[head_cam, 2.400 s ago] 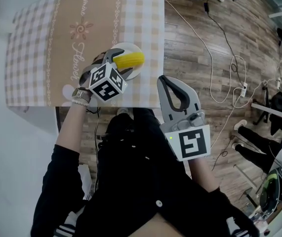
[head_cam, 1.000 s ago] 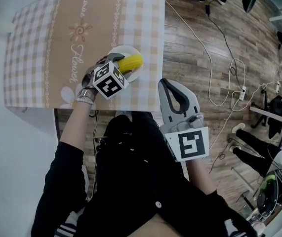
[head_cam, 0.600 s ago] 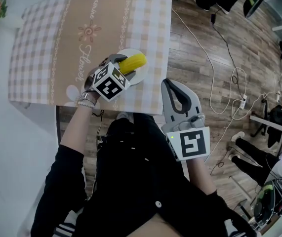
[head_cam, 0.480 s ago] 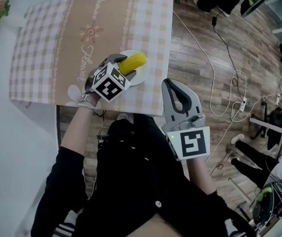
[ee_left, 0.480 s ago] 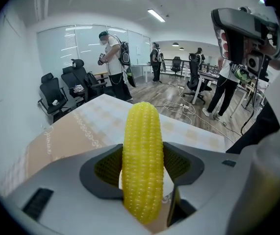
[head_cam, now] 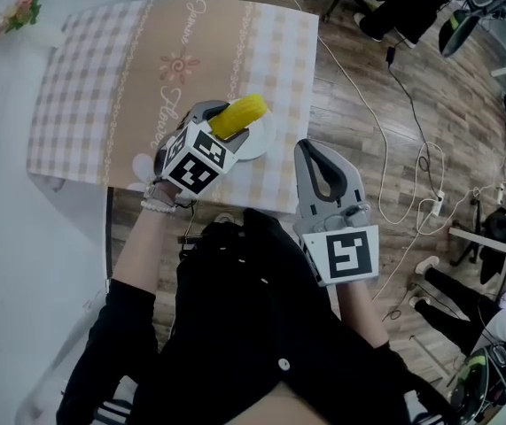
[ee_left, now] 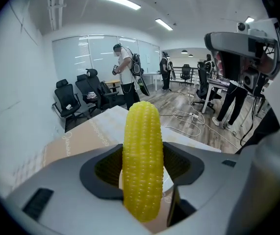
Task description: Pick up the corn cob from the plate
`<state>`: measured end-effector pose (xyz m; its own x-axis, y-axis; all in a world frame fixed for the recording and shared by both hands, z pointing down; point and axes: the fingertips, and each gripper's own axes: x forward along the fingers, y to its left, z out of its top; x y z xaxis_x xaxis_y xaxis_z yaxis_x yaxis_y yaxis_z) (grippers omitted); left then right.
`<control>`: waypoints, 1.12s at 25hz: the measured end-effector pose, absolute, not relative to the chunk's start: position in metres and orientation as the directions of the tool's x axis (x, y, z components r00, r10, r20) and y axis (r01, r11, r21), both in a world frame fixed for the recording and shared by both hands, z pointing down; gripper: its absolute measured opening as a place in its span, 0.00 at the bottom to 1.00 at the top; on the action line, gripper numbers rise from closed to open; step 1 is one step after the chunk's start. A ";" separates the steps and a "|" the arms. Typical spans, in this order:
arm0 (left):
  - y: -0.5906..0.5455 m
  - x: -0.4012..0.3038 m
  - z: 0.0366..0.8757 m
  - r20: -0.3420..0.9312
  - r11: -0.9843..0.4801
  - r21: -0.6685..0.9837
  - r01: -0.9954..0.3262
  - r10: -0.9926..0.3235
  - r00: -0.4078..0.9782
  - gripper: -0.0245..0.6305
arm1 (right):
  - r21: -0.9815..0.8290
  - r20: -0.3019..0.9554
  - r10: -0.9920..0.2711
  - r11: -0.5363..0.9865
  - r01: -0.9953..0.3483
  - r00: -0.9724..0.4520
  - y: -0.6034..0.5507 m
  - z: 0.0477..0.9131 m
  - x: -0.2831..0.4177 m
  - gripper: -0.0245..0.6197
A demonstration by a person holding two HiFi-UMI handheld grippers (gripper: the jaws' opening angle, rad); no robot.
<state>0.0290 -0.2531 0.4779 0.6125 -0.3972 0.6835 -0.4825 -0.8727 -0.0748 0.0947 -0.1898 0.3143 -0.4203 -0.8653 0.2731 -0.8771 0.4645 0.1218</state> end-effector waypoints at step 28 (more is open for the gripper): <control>-0.224 0.001 0.312 0.409 -0.747 -0.204 -0.633 -0.652 0.638 0.43 | 0.193 0.149 -0.907 0.416 -0.888 -0.393 -0.199 0.262 0.107 0.10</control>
<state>0.0013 -0.2242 0.3124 0.6384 -0.6519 0.4092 -0.6326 -0.7473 -0.2037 0.1067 -0.1985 0.2622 -0.3928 -0.9075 0.1490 -0.8885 0.4163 0.1931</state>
